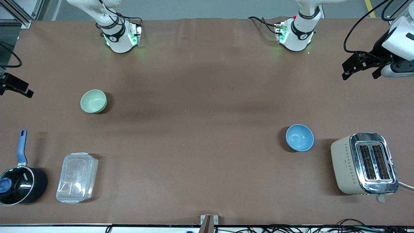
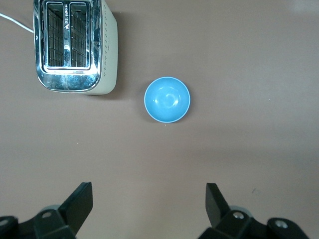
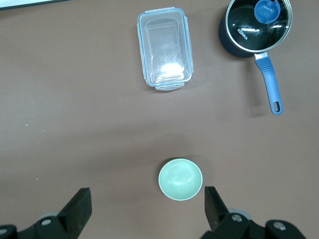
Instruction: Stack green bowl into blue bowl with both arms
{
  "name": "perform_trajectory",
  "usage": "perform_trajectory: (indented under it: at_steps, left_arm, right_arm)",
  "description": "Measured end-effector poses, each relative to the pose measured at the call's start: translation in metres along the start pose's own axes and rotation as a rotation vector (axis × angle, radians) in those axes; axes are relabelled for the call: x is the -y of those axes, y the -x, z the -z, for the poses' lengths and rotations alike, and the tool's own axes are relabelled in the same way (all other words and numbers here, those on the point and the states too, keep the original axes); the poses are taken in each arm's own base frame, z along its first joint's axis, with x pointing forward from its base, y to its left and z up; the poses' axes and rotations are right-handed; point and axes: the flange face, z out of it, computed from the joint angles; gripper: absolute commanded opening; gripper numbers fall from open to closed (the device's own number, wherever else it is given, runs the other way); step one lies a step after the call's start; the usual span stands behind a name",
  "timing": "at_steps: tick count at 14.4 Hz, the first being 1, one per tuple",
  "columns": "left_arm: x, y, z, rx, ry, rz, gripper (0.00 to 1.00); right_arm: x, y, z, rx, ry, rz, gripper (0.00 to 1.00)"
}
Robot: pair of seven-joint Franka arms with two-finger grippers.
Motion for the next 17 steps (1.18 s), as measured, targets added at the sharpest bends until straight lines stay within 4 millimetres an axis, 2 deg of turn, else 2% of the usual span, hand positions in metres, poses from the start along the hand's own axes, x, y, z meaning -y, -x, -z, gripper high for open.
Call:
perform_trajectory:
  at_steps: [6,9,11,13,17]
  left_arm:
    - [0.000,-0.001,0.003,-0.006,0.001,0.000,1.00]
    - [0.002,-0.010,-0.009,0.015,0.002,0.004,1.00]
    - [0.002,-0.019,-0.026,0.045,0.001,0.002,1.00]
    - [-0.001,-0.031,-0.050,0.086,0.000,-0.009,1.00]
    - [-0.006,-0.064,-0.123,0.125,-0.014,-0.022,1.00]
  right_arm:
    - [-0.001,0.000,-0.001,0.003,0.000,0.001,1.00]
    - [-0.001,0.000,-0.003,0.007,0.000,0.003,1.00]
    - [-0.002,0.000,-0.009,0.020,0.001,0.003,1.00]
    - [-0.005,0.000,-0.024,0.048,0.001,0.006,1.00]
    - [-0.030,0.001,-0.068,0.083,-0.002,0.036,1.00]
